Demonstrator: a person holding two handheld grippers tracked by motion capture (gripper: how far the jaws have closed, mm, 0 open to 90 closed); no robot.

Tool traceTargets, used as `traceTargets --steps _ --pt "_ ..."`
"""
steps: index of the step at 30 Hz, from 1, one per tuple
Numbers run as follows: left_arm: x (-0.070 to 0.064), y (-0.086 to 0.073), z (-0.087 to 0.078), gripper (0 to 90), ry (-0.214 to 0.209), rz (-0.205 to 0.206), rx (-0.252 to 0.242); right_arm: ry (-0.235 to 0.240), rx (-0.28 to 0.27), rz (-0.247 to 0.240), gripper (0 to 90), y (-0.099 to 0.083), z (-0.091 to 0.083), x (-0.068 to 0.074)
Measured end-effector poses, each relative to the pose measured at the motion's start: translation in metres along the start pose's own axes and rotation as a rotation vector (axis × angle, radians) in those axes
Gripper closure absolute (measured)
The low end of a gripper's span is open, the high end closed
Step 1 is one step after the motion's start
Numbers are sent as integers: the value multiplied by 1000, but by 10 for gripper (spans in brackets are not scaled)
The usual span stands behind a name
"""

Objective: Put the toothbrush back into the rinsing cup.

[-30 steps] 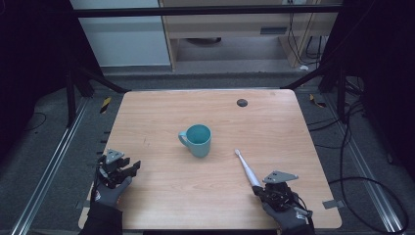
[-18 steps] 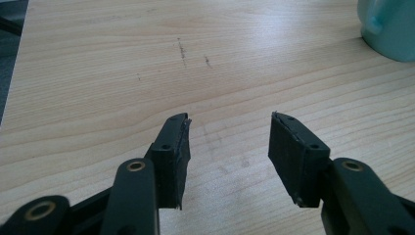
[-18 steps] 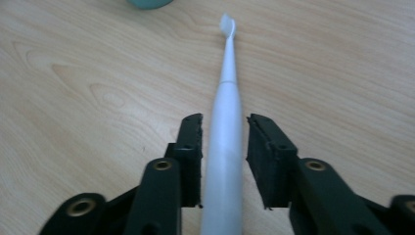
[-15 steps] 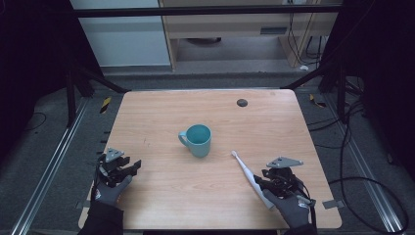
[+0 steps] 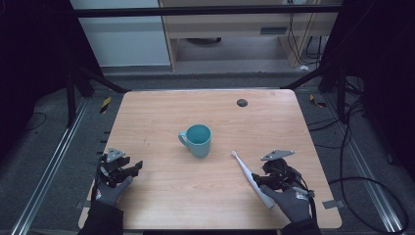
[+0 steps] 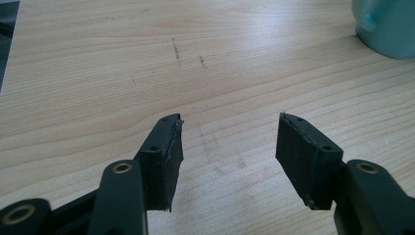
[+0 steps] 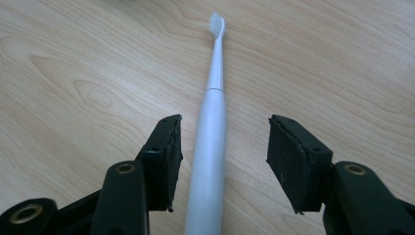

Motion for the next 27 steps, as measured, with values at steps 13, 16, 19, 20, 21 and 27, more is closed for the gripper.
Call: traceTargets --steps 13,16,19,20,21,27 --pt "0 0 1 412 -8 4 2 -11 112 -31 456 11 10 5" --pt "0 0 0 411 -10 3 2 -19 139 -30 456 12 14 6" --pt "0 0 1 409 -14 10 6 -27 170 -35 461 14 18 6" --pt "-1 0 1 409 -15 8 5 -29 172 -41 463 14 19 5" --pt "-1 0 1 408 -15 9 5 -32 180 -43 464 15 21 5" --pt "0 0 1 407 -17 8 7 -36 237 -46 483 16 28 4"
Point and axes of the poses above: each handheld gripper's, and its own axes: z roughly forward along the jaws, y roughly out of its top, x roughly to its left, the point moved 2 cm from there along z, roughly forward along the jaws, and after that the axes turned 11 degrees about z, right-handed, at the moved point
